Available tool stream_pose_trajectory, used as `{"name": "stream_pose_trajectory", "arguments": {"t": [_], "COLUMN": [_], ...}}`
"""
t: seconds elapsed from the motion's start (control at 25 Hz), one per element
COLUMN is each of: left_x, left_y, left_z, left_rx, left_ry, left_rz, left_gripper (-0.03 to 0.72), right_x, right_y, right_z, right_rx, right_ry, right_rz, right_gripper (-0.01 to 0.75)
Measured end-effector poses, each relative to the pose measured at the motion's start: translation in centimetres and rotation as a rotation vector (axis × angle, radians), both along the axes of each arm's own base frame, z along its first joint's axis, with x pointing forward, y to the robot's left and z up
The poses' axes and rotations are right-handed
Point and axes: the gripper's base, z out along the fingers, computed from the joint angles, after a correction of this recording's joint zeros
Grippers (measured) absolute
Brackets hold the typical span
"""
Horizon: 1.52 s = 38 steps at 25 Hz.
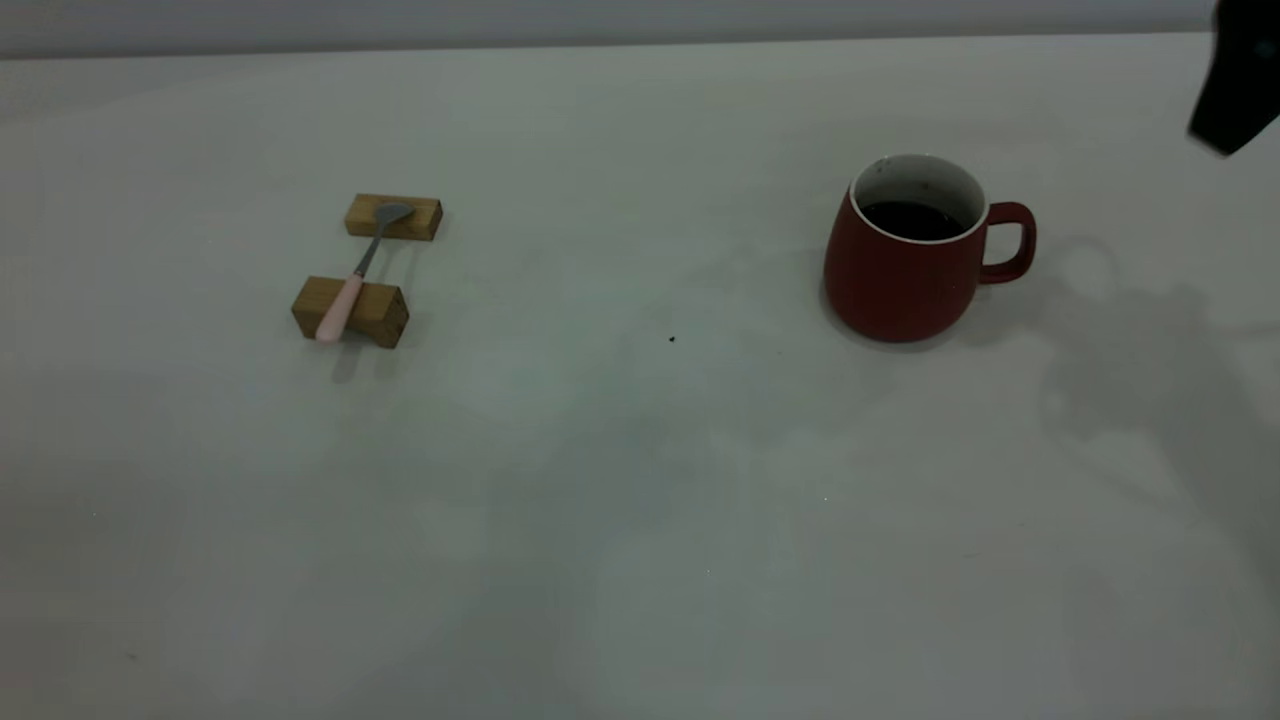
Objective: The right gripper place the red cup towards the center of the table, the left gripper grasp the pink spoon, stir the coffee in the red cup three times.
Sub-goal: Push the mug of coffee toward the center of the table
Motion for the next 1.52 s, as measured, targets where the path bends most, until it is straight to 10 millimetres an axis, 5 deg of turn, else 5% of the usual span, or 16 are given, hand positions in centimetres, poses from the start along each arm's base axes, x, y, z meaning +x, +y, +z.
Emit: {"name": "stream_pose_trajectory", "arguments": {"t": [0.36,0.68,1.52], "left_x": [0.0,0.0,0.0], "left_y": [0.0,0.0,0.0], "left_z": [0.0,0.0,0.0], "left_rx": [0.000,-0.001,-0.001], "left_ry": [0.000,0.000,0.000], "left_rz": [0.000,0.001,0.001], "left_gripper": [0.583,0.583,0.583], "right_x": [4.4,6.4,6.2], "right_y": [1.6,1.9,8.2], "right_z": [-6.1,-8.3,-11.7], "right_rx": [-0.077,-0.106,-0.107], "right_ry": [0.074,0.070,0.047], "right_rz": [0.268,0.390,0.583], "right_gripper": [0.647,0.646,0.639]}}
